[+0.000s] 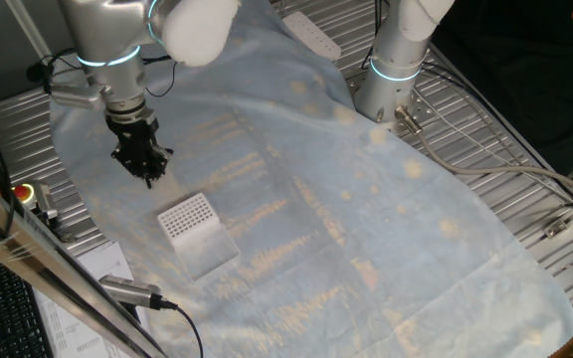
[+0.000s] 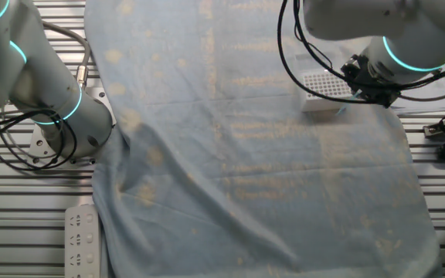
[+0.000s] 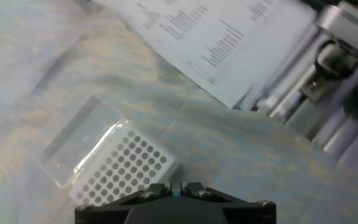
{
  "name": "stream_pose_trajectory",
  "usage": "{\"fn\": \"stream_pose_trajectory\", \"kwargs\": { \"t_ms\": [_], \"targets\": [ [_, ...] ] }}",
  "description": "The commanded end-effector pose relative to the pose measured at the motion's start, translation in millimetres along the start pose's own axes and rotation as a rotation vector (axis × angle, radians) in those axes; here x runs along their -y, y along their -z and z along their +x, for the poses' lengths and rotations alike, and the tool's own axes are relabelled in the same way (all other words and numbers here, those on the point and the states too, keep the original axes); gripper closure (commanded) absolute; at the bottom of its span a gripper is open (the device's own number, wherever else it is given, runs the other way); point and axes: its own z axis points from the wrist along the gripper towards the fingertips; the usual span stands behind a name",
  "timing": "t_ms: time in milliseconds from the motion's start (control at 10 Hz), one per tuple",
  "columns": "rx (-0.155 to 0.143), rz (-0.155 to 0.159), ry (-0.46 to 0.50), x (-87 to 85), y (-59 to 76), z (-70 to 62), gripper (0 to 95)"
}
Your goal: Insert a medium pipette tip into the holder for medium pipette tips
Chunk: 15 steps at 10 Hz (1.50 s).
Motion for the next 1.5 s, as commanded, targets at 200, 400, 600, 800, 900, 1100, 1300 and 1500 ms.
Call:
{"fn": "stream_pose_trajectory", "kwargs": {
  "t_ms": [200, 400, 600, 800, 900, 1100, 1300, 1500],
  "targets": [
    [0.150, -0.147, 0.446, -1.6, -3.0, -5.4, 95.0],
    [0.202, -0.159, 0.488, -11.8, -9.7, -21.0, 95.0],
    [0.228, -0.162, 0.509, -30.0, -10.6, -40.8, 95.0],
    [0.267, -0.169, 0.547, -44.9, -7.2, -52.8, 95.0],
    [0.280, -0.172, 0.549, -51.2, -5.6, -57.5, 95.0],
    [0.281, -0.169, 0.562, -64.9, -6.3, -68.7, 95.0],
    [0.272, -0.159, 0.600, -72.6, -14.4, -75.6, 95.0],
    [0.278, -0.153, 0.602, -73.0, -18.9, -76.8, 95.0]
  ]
}}
